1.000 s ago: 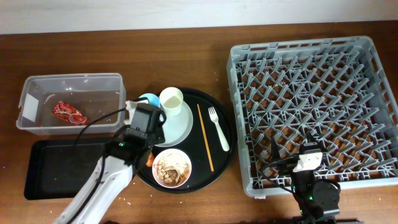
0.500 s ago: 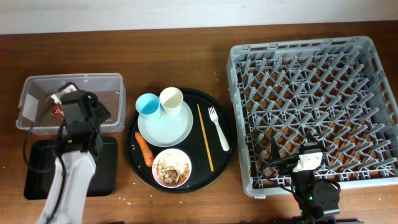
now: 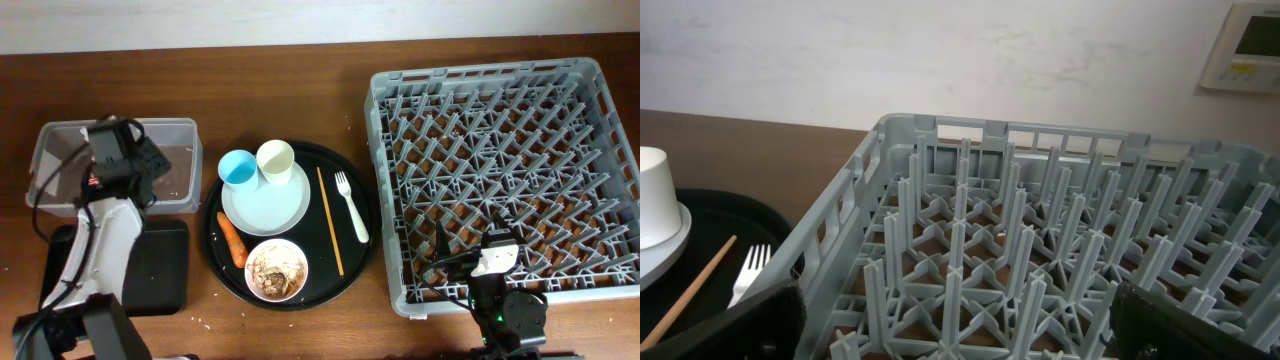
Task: Sort waste into correct bins and load items into the dishwasher rack
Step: 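Carry the tissue into the clear plastic bin and release it, then reach the left gripper to the orange carrot and grasp it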
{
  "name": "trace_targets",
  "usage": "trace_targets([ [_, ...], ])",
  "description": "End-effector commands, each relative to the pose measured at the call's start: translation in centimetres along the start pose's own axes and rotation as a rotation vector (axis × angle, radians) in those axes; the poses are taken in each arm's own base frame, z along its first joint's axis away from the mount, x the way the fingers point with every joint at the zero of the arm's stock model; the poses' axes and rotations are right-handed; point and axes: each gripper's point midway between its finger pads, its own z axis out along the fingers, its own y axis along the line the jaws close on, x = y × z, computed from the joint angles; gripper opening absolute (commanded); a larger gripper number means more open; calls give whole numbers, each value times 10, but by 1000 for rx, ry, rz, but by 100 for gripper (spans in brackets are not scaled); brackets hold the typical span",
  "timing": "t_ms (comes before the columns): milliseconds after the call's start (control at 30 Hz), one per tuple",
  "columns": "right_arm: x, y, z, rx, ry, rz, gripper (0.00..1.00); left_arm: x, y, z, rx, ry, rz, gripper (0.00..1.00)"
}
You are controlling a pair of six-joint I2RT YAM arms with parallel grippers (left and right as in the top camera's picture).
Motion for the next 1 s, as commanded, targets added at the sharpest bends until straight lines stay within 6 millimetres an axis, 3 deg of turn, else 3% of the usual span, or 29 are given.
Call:
trace_targets([
  [0,4,-3,0,17,7,4,99,-14,-5,-12,1,32,11,51],
  [33,4,-3,0,17,7,4,99,-10,-3,-13,-7,53,14,51],
  [67,4,-3,0,18,7,4,99,-8,-2,-12,-10,62,15,27],
  [100,4,-3,0,18,7,4,99,-7,-2,-12,-11,63,15,10],
  [133,4,-3,0,17,7,4,99,-8,-2,-12,-10,63,14,9],
  [167,4,-3,0,17,7,4,99,-6,-2,-10,-12,67,15,16],
  [267,4,-3,0,17,7,4,99,1,-1,1,-20,91,18,99],
  [300,4,-3,0,17,7,4,99,2,-1,4,-21,92,19,98],
  [333,4,-3,0,17,7,4,99,0,-2,4,-19,85,18,68],
  [367,4,-3,0,17,7,4,99,0,-2,4,-18,83,17,11],
  [400,4,-3,0,17,7,4,99,-1,-2,4,-18,83,17,14],
  [433,4,-3,0,18,7,4,99,-1,-2,4,-17,83,17,0],
  [467,4,-3,0,17,7,4,99,-2,-7,5,11,77,70,0],
  [500,4,-3,0,17,7,4,99,-4,-9,5,22,70,119,4],
  [533,4,-3,0,17,7,4,99,-5,-7,5,7,66,121,72],
  [567,4,-3,0,17,7,4,99,-4,-7,5,10,67,128,99],
  [600,4,-3,0,17,7,4,99,-4,-7,5,9,68,128,89],
  [633,4,-3,0,17,7,4,99,-2,-6,4,5,78,129,26],
  [667,4,-3,0,18,7,4,99,1,-4,4,-1,96,131,19],
  [700,4,-3,0,17,7,4,99,2,-4,5,-1,97,131,29],
  [733,4,-3,0,17,7,4,99,1,-5,5,0,96,131,56],
  [767,4,-3,0,18,7,4,99,3,-18,4,84,100,241,63],
  [800,4,-3,0,18,7,4,99,4,-24,5,115,99,315,99],
  [867,4,-3,0,17,7,4,99,13,-28,2,108,131,353,99],
  [967,4,-3,0,17,7,4,99,9,-30,7,91,113,326,99],
])
